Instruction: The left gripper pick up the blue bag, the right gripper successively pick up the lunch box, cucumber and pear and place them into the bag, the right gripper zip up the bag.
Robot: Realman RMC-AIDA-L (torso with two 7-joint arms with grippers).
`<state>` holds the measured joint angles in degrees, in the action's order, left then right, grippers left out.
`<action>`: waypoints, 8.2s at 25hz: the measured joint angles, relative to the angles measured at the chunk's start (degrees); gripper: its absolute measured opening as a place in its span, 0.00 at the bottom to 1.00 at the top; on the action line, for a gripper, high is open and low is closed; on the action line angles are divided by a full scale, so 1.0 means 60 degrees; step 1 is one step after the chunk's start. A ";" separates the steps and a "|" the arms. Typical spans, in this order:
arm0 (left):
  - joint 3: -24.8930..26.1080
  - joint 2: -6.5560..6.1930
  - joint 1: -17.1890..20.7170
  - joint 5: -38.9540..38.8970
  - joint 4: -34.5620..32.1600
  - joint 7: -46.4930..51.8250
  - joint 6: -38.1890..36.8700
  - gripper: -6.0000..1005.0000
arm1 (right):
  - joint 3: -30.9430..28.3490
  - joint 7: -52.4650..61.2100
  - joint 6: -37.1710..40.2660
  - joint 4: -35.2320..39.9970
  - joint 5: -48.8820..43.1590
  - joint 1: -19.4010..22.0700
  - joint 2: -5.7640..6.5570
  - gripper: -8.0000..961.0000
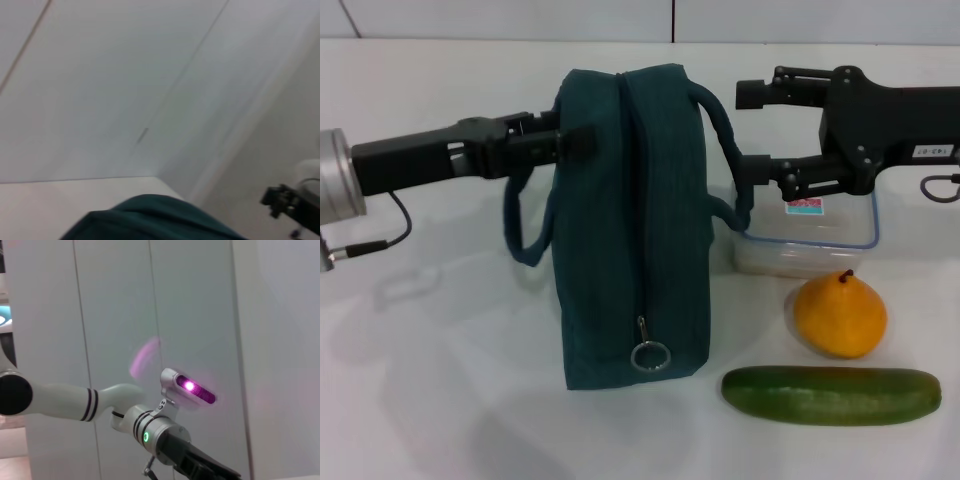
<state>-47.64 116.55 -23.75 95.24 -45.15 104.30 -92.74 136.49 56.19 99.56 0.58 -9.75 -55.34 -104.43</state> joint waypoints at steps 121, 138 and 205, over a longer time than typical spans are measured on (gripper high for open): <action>0.0294 0.0529 -0.1567 -0.2659 0.4518 -0.9217 0.1928 0.04 | -0.1353 0.1490 -0.1805 -0.0847 -0.0560 0.3316 -0.0379 0.87; 0.0294 0.0537 -0.1582 -0.2662 0.4506 -0.9298 0.1892 0.04 | -0.1397 0.1455 -0.1175 -0.0943 0.0660 0.3879 -0.0130 0.87; -0.0321 0.0598 -0.1894 -0.2737 0.5077 -1.0177 0.1380 0.04 | -0.0482 0.5203 -0.4888 0.1371 0.4989 0.5184 -0.1948 0.87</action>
<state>-49.57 120.14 -35.12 78.82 -14.69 43.24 -84.46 133.60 87.41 70.23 8.80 20.18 -24.24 -116.12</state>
